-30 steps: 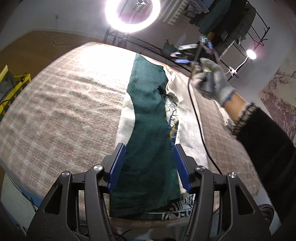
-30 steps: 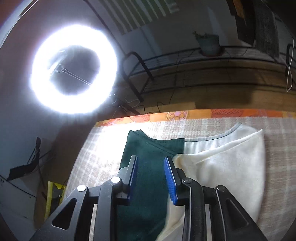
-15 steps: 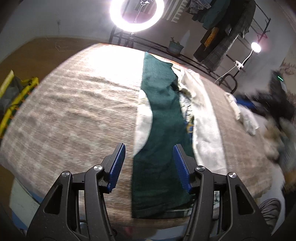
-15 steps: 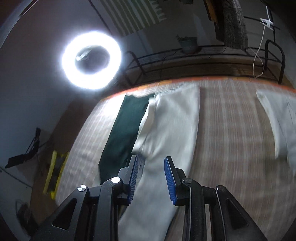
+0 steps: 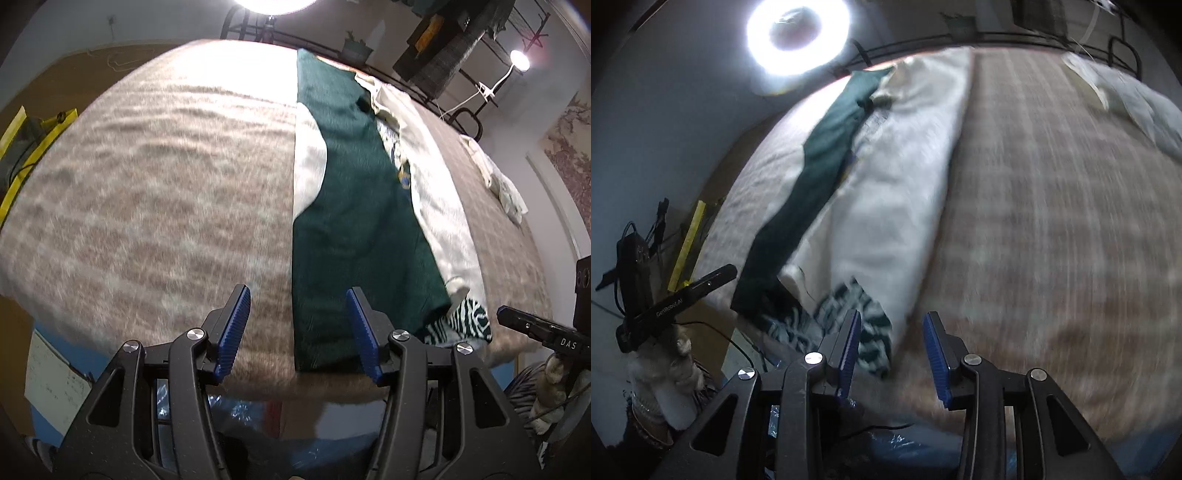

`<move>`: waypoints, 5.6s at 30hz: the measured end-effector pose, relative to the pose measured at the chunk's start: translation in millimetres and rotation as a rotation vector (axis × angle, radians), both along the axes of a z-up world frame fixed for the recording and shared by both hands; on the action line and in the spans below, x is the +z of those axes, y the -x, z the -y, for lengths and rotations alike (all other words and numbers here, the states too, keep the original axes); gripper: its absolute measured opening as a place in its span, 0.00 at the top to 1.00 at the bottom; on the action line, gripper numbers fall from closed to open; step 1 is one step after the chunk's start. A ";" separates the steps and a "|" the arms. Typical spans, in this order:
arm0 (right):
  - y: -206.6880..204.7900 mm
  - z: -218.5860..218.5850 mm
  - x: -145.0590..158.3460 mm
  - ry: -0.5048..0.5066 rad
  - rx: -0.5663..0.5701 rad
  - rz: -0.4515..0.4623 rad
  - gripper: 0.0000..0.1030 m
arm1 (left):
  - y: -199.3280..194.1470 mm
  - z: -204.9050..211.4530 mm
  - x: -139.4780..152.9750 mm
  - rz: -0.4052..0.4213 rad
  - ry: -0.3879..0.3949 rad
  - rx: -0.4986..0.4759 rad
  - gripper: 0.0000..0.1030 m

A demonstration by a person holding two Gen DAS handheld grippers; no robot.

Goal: Fold small clothes

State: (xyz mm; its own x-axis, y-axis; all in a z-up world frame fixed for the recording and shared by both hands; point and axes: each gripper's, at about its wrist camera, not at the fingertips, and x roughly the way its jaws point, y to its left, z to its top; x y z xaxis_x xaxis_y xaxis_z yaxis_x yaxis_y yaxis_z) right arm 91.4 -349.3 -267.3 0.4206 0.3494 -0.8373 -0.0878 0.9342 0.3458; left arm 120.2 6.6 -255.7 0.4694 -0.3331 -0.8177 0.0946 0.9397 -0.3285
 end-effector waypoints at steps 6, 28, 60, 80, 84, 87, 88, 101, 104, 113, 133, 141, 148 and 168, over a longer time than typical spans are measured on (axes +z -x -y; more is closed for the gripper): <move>12.8 11.2 -22.3 -0.117 -0.032 -0.050 0.64 | 3.2 0.3 -9.4 -0.051 0.049 -0.028 0.47; 9.3 -1.2 -34.1 -0.212 0.050 -0.043 1.00 | 1.8 -4.4 -9.8 -0.062 0.155 -0.031 0.99; -64.8 29.2 22.4 -0.239 0.000 0.089 1.00 | -90.3 15.4 40.3 0.073 0.127 -0.044 0.99; -203.8 53.4 12.9 -0.190 -0.142 0.107 1.00 | -233.0 46.5 18.7 0.046 0.031 0.031 0.99; -218.1 59.3 3.8 -0.199 -0.169 0.095 1.00 | -244.9 51.0 7.8 0.027 0.025 0.045 0.99; -224.1 61.7 0.2 -0.200 -0.185 0.090 1.00 | -249.7 56.3 5.8 0.040 0.013 0.047 0.99; -225.6 61.7 -0.3 -0.199 -0.187 0.091 1.00 | -250.7 58.0 6.6 0.049 0.010 0.046 0.99; -229.3 61.3 12.5 -0.146 -0.186 0.113 0.72 | -253.1 52.7 29.1 0.108 0.011 0.083 0.45; -224.6 60.1 19.9 -0.127 -0.187 0.129 0.71 | -249.4 47.1 38.0 0.124 0.017 0.098 0.45; -202.5 55.5 52.1 -0.074 -0.169 0.186 0.69 | -227.7 29.4 67.3 0.184 -0.017 0.118 0.45; -97.3 35.1 161.4 0.184 -0.118 0.326 0.60 | -146.1 15.0 155.9 0.283 0.023 0.053 0.45; -65.0 32.4 208.0 0.176 -0.158 0.409 0.42 | -121.9 9.4 184.7 0.321 -0.025 0.035 0.45; -78.1 42.2 214.2 0.181 -0.128 0.425 0.43 | -141.6 9.0 187.3 0.315 -0.075 0.046 0.45; -298.7 97.4 93.9 0.143 -0.109 0.255 0.53 | -361.7 57.4 74.7 0.166 -0.086 -0.032 0.45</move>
State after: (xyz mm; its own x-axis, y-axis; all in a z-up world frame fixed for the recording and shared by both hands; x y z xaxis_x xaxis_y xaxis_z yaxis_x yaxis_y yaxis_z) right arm 390.0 -446.7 -173.4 0.6521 0.1773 -0.7372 -0.0518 0.9804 0.1900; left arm 482.0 -50.8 -181.0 0.5905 -0.2827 -0.7559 0.1716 0.9592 -0.2247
